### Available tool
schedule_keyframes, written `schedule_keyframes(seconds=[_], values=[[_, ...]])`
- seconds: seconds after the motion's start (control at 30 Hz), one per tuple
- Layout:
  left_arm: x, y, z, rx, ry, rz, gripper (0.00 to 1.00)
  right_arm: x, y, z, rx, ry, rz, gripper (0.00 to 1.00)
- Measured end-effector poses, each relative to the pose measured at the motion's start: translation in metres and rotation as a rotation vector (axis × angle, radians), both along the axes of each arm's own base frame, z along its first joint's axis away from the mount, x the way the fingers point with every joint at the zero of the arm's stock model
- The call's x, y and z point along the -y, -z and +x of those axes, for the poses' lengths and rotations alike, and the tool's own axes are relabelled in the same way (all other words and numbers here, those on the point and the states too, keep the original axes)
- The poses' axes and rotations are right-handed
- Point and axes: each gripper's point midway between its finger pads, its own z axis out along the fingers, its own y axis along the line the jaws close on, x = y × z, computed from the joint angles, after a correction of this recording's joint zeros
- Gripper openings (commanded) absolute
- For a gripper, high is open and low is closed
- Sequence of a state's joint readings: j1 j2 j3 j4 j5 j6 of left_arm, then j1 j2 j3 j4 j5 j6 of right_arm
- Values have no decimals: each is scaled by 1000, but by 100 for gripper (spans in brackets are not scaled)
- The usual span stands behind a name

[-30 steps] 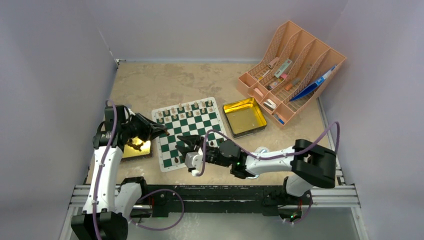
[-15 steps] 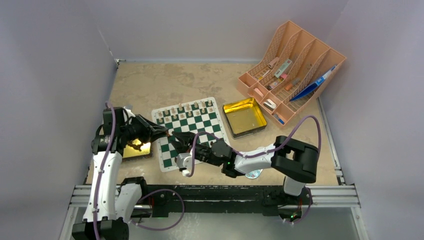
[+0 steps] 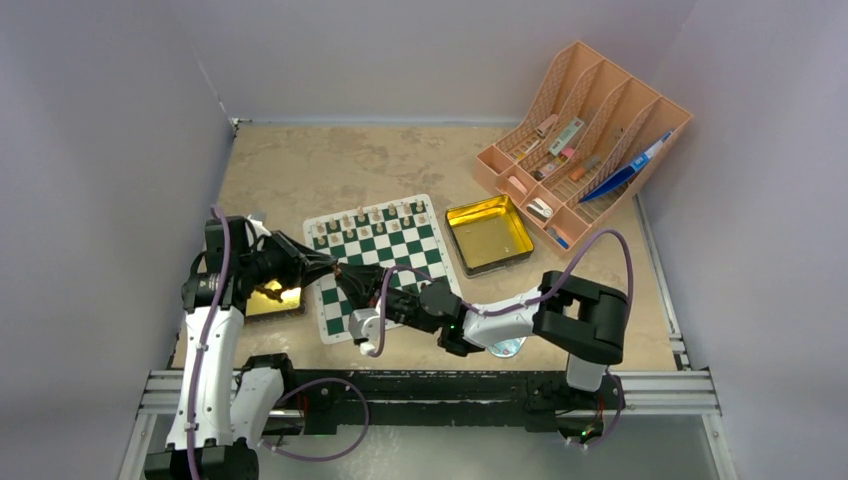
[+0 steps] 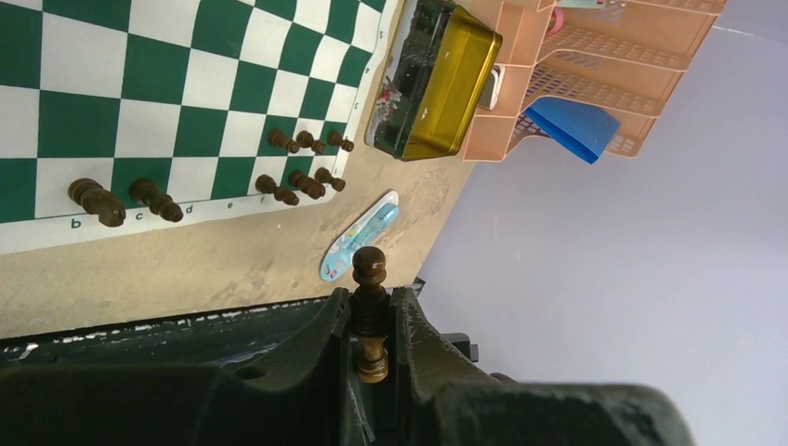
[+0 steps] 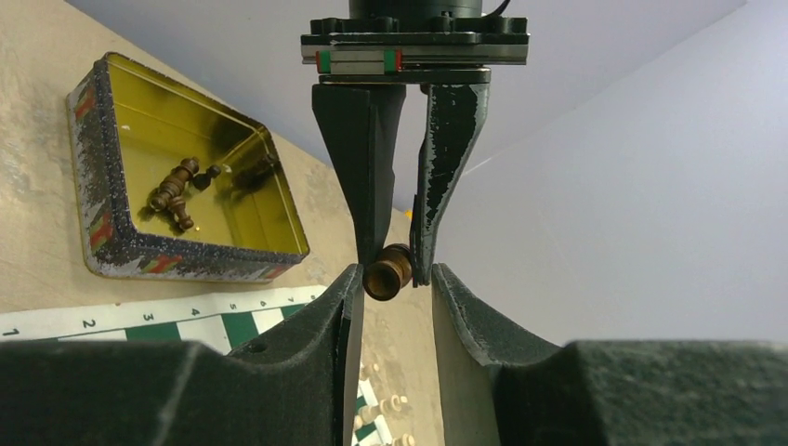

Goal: Set up the chess pieces on the board
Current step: Place the chess piece on the chessboard.

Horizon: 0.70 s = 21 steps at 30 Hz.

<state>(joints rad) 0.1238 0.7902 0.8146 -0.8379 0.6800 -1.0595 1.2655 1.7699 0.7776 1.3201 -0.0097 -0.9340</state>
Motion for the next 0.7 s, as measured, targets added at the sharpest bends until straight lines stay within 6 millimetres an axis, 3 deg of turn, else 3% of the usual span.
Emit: schedule_keyframes(seconds=[0.13, 0.27, 0.7], values=[[0, -2, -1, 9, 0, -2, 0, -4, 0, -4, 9, -9, -4, 10], [0, -1, -3, 4, -4, 0, 0, -5, 1, -6, 14, -5, -7, 0], [-9, 13, -7, -60, -76, 67, 0, 6, 9, -16, -174, -21, 7, 0]])
